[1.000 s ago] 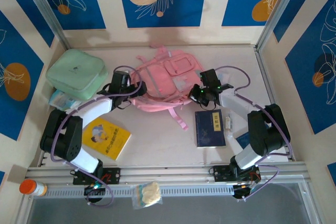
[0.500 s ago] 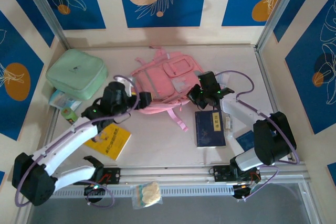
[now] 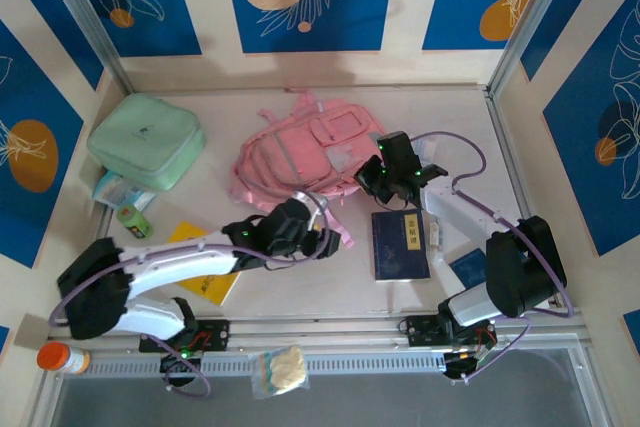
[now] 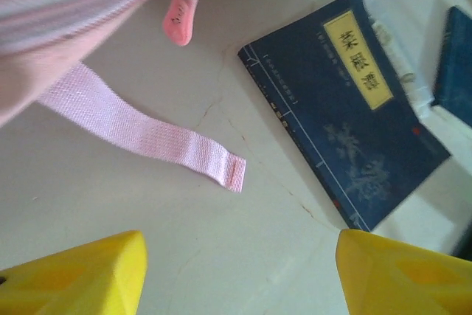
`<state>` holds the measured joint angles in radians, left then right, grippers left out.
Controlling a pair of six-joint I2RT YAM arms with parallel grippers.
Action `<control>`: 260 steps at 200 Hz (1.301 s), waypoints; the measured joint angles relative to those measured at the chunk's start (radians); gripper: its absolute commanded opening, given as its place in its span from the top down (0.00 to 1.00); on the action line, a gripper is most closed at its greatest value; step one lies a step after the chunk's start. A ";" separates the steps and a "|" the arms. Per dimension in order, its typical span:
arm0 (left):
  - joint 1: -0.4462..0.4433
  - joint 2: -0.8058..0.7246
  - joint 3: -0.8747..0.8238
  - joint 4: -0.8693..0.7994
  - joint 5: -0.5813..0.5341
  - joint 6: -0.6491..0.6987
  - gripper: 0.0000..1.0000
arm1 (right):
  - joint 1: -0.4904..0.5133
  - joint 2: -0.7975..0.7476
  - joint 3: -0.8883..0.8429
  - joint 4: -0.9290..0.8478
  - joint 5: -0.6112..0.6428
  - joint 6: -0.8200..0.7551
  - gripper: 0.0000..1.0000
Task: Pack books, pencil case, and school supplies into a backpack
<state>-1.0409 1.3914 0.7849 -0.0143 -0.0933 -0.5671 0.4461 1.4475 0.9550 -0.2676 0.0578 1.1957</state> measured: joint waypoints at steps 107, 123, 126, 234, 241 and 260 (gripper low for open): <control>-0.006 0.362 0.311 -0.045 -0.257 -0.092 0.46 | -0.016 0.000 0.008 0.003 -0.043 0.002 1.00; 0.000 0.380 0.330 -0.061 -0.285 -0.113 0.47 | -0.016 0.000 0.010 0.006 -0.047 0.002 1.00; 0.002 0.383 0.333 -0.061 -0.288 -0.117 0.48 | -0.016 0.000 0.010 0.007 -0.048 0.002 1.00; 0.046 0.423 0.412 -0.080 -0.361 -0.121 0.81 | -0.027 0.000 0.010 0.052 -0.066 0.010 1.00; 0.048 0.423 0.411 -0.077 -0.361 -0.116 0.85 | -0.027 0.000 0.010 0.055 -0.066 0.010 1.00; 0.051 0.423 0.405 -0.051 -0.360 -0.100 0.91 | -0.029 0.000 0.010 0.056 -0.066 0.009 1.00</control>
<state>-0.9897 1.8141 1.1896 -0.0650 -0.4534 -0.6670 0.4168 1.4479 0.9649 -0.2119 -0.0086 1.2049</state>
